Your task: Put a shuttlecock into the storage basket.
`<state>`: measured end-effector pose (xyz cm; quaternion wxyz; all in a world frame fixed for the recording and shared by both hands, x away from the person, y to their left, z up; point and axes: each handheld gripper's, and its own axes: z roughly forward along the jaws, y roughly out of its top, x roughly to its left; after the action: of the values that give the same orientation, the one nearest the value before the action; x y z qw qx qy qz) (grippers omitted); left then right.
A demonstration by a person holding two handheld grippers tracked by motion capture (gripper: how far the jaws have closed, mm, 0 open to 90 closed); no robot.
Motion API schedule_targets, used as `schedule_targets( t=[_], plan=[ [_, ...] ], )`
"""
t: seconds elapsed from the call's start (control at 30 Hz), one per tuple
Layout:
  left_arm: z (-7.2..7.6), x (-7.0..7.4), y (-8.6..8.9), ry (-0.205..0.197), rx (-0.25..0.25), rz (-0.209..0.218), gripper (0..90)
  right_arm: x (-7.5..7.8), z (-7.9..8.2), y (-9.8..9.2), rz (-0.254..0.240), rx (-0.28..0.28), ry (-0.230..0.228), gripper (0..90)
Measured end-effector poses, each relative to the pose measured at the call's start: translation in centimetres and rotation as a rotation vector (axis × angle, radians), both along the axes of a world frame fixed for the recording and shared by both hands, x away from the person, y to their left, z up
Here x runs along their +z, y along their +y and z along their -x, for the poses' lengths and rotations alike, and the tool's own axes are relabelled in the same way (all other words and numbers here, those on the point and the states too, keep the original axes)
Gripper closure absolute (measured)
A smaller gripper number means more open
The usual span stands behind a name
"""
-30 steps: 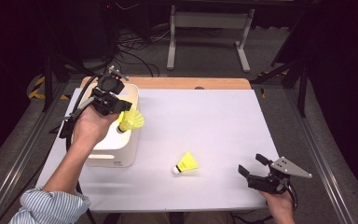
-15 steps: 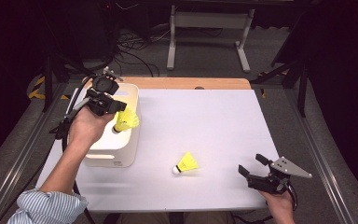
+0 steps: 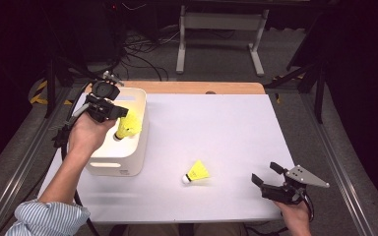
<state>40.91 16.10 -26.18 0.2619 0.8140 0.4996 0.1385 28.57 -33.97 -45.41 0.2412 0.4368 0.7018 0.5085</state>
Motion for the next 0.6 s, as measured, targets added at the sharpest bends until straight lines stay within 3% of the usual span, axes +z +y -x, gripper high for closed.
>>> schedule_targets(
  t=[0.6],
  plan=[
    [-0.8,-1.2,1.2,0.020,0.045,-0.006,90.0,0.0,0.0,0.0,-0.003,-0.001,0.003,11.9]
  ],
)
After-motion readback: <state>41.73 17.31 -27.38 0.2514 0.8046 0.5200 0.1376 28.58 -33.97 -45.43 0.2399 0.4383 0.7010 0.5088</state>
